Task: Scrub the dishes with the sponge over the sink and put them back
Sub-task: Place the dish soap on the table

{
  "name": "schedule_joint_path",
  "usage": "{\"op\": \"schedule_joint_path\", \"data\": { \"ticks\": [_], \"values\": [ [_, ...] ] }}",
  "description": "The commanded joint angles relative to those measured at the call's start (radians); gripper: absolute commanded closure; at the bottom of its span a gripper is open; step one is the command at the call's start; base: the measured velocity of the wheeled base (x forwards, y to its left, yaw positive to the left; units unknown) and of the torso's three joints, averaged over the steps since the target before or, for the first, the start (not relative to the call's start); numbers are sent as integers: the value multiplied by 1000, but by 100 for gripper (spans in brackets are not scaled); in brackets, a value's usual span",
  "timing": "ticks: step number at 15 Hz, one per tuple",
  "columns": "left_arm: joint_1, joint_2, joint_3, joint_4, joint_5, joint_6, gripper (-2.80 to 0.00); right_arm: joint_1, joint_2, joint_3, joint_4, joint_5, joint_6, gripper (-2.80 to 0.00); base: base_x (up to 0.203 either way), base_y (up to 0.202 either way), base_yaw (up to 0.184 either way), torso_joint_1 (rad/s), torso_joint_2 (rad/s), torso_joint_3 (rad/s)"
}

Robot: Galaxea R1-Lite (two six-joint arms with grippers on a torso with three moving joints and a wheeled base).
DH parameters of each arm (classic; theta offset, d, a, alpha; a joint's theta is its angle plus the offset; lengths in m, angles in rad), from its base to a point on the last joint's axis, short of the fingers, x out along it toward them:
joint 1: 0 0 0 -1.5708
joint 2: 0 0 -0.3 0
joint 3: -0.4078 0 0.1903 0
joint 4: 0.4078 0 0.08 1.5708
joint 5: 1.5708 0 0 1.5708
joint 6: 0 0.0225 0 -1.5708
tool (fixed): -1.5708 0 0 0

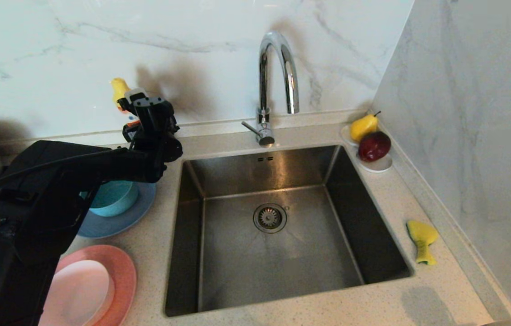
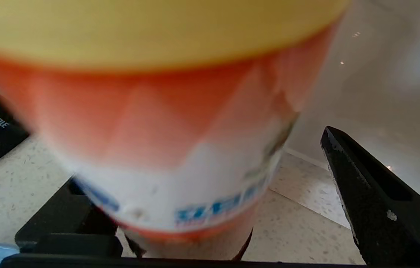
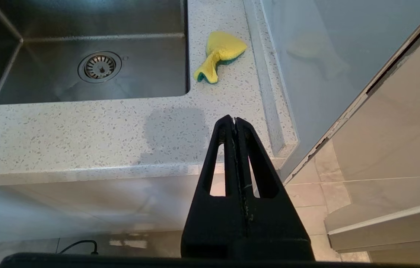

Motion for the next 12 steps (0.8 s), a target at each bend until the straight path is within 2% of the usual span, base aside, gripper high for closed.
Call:
{"op": "schedule_joint_path", "data": {
  "ticks": [1,12],
  "values": [
    [-4,-22,0,-4,4,3,-280,1,0,0,0,0,0,0,0,0,0,0,0,0],
    [-4,-189,6,3,5,42,-280,2,0,0,0,0,0,0,0,0,0,0,0,0]
  ]
}}
